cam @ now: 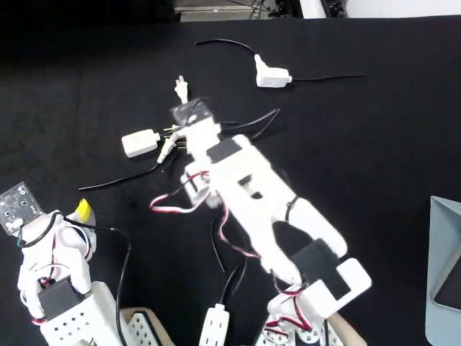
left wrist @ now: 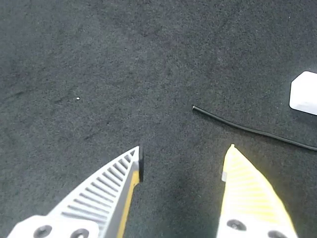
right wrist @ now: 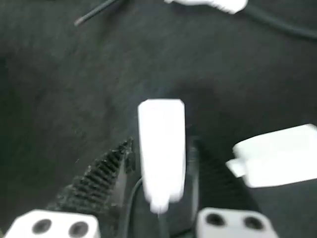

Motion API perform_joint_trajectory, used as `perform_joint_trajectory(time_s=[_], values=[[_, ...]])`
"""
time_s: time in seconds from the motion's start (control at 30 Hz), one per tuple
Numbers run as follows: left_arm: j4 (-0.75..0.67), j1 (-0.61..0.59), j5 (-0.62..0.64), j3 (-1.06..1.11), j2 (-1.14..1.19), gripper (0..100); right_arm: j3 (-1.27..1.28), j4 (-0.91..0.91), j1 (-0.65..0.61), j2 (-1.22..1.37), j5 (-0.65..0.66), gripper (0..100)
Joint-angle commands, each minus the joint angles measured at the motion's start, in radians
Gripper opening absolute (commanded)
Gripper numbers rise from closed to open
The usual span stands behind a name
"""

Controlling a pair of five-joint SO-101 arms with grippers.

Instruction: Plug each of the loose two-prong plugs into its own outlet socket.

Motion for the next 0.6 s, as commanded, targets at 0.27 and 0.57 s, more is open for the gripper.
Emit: perform_joint_trajectory(time_s=[0.27, 0.57], values=[[-0.018, -0.007, 0.000, -0.007, -0.003, 27, -0.096, 0.161, -0.031, -0.159, -0.081, 8.7], [-0.018, -0.005, 0.000, -0.007, -0.003, 27, -0.021, 0.095, 0.150, -0.170, 0.040, 1.2]])
